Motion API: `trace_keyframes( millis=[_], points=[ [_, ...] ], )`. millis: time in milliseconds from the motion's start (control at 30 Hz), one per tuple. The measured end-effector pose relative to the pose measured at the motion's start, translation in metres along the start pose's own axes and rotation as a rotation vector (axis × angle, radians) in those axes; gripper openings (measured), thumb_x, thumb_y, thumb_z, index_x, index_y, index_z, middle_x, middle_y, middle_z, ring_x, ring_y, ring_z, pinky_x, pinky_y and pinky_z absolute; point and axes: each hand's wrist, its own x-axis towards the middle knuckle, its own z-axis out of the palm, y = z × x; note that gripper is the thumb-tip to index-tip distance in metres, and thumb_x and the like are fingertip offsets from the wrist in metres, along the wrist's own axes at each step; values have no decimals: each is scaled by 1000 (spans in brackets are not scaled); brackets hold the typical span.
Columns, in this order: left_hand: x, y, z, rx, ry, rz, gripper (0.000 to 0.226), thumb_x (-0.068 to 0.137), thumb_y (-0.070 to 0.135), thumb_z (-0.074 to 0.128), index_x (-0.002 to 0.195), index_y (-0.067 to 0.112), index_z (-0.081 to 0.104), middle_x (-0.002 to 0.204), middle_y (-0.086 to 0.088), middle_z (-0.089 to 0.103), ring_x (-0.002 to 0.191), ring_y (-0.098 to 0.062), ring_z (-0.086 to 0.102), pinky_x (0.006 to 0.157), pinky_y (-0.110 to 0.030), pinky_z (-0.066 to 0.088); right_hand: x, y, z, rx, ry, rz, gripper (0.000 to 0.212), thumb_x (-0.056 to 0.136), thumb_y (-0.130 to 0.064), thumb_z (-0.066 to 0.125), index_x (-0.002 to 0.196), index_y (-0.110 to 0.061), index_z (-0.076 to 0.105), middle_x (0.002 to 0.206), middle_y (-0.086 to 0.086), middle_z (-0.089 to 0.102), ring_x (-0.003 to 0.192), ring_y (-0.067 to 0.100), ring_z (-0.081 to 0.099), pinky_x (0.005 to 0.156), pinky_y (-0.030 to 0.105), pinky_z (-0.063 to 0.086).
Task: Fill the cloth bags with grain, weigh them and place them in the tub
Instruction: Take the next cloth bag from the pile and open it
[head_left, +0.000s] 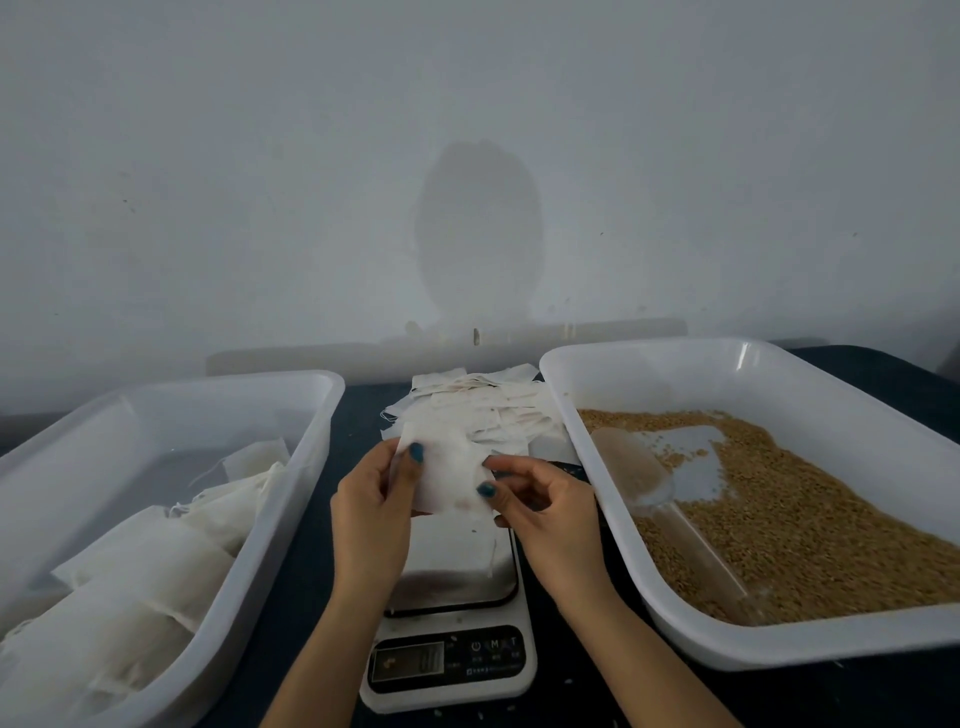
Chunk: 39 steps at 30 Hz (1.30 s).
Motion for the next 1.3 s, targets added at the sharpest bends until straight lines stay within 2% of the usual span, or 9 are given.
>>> trace_keyframes(
  millis=[100,200,367,500,600,800,967,1100,1300],
  points=[
    [-1,-1,0,52,-19,4,16,99,20,55,105,22,69,81,5,69,76,-12,65,69,-31,57,0,-2,2,16,-36,1,19,76,-37,75,92,-28,75,86,-6,74,77,11,70,61,22,57],
    [-3,0,1,116,-13,29,17,100,21,55,110,19,69,81,9,67,72,0,60,64,-19,48,0,0,3,47,-49,20,13,81,-32,73,89,-23,72,84,-7,73,78,8,69,62,21,56],
    [-5,7,-1,81,55,53,15,100,20,54,107,21,68,73,10,64,67,3,58,55,-7,44,3,3,1,48,-17,1,17,84,-18,75,86,-8,61,74,-7,64,68,4,62,63,20,52],
    [-7,13,0,108,72,-2,18,96,25,61,114,29,57,97,14,65,82,7,59,64,-8,47,2,2,3,78,30,16,29,76,-20,79,86,-10,54,79,3,63,70,9,62,67,23,54],
    [-10,19,-2,267,121,274,35,86,30,70,117,30,53,115,14,52,101,-1,52,83,-13,43,3,1,3,90,59,-6,31,77,-15,80,79,-10,50,76,5,60,69,11,60,67,23,52],
    [-17,21,3,366,-109,425,9,83,29,74,90,29,69,88,21,63,82,-7,58,67,-9,41,0,-2,2,-64,41,-116,35,81,-1,77,65,-18,50,68,8,59,67,21,59,68,38,54],
    [-15,22,2,204,-114,276,9,82,30,72,83,39,68,84,22,67,79,-9,62,63,-14,47,-2,-4,3,-179,45,-198,36,79,-6,80,63,-18,50,68,6,60,67,19,61,69,40,56],
    [-13,21,0,139,-175,130,11,79,43,71,89,37,68,86,23,69,80,-5,65,66,-13,49,-4,-6,3,-335,62,-387,46,76,0,81,64,-24,43,67,-7,54,63,7,56,61,21,50],
    [-12,23,-1,78,-284,57,7,84,25,74,83,32,75,77,15,74,76,-2,68,66,-8,47,-6,-7,2,-505,3,-582,46,75,4,79,63,-21,43,72,-12,45,61,3,43,58,14,41]
  ],
)
